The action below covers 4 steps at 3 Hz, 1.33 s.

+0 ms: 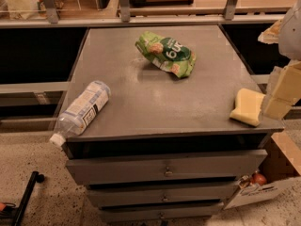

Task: Move sponge near green rice chip bag

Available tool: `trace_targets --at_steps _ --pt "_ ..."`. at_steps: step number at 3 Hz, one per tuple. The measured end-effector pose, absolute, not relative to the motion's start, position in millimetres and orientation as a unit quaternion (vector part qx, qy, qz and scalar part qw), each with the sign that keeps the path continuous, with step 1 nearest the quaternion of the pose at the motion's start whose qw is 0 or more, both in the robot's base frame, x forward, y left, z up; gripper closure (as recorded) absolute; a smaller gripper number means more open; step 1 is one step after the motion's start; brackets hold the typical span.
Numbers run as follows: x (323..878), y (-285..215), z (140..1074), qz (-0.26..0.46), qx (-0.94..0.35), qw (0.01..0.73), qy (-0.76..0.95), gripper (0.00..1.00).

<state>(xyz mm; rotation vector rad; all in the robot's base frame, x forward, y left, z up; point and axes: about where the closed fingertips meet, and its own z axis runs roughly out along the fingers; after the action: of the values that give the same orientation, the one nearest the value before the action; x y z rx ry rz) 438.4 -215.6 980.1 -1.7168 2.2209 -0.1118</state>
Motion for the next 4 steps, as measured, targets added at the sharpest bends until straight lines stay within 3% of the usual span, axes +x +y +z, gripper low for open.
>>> trace_targets --at_steps 4 --pt "501 -254 909 -0.061 -0.577 0.129 0.804 0.00"
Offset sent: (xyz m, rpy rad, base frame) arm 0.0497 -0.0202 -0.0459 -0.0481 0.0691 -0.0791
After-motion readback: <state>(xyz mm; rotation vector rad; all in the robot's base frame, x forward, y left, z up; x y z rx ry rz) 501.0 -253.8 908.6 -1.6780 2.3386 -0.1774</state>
